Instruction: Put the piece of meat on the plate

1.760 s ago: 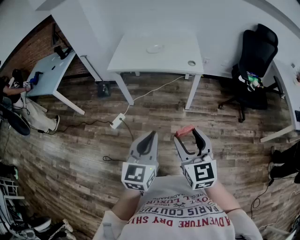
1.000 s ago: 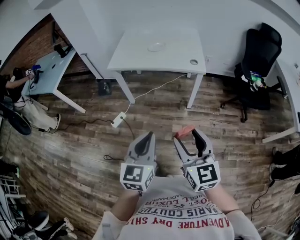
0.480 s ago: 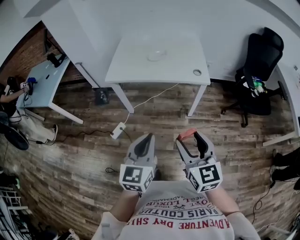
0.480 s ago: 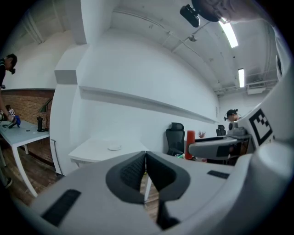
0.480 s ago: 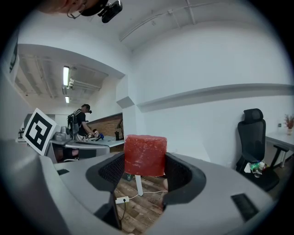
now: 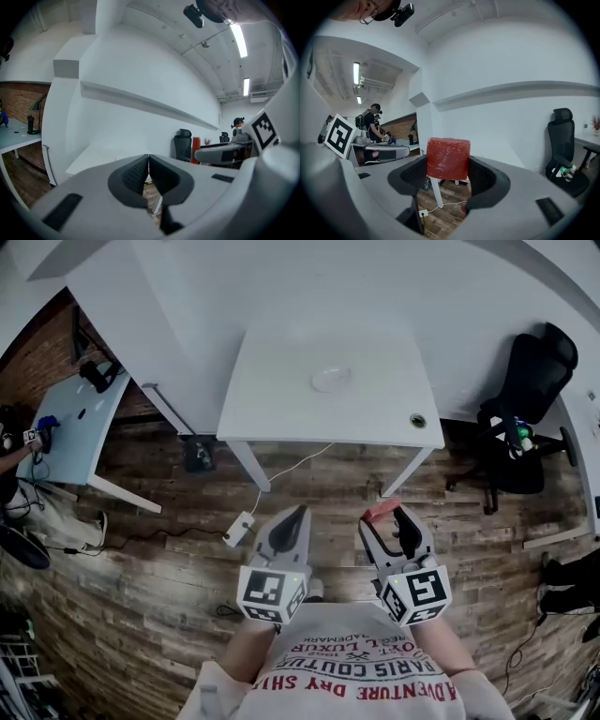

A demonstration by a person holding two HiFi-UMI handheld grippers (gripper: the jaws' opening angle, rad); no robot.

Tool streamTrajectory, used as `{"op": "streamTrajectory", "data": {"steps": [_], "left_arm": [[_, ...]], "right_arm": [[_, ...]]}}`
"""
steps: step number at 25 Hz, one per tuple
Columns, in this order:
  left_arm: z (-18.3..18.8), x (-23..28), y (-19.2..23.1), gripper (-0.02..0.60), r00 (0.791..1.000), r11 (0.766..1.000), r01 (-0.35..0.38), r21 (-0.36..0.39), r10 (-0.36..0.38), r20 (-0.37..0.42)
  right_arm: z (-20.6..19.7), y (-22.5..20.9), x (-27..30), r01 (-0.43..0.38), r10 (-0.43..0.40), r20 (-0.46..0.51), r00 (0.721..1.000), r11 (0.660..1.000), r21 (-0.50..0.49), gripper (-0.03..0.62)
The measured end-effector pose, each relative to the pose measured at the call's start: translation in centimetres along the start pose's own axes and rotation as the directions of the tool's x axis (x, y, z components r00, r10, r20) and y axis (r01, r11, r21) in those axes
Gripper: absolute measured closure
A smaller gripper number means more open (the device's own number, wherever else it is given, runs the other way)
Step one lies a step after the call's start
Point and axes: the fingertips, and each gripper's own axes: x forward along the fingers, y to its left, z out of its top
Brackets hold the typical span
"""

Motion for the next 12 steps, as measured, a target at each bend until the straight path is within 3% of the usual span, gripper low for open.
{"op": "streamTrajectory", "data": {"steps": [5, 12], "left_arm": [[1.1, 2.2, 5.4, 0.575, 1.000, 1.000, -0.008, -0.004, 0.008, -0.002], [0.2, 5.6, 7.7, 0.575, 1.000, 1.000, -0.004, -0.029, 0.003, -0.031]], "right_arm": [[1.0, 0.7, 5.4, 0.003, -0.003, -0.008, 1.000, 1.000, 0.024, 0.316], [0.7, -1.3, 10.0, -0.009, 0.011, -0.037, 0.999, 0.999, 0.054, 0.316]]}}
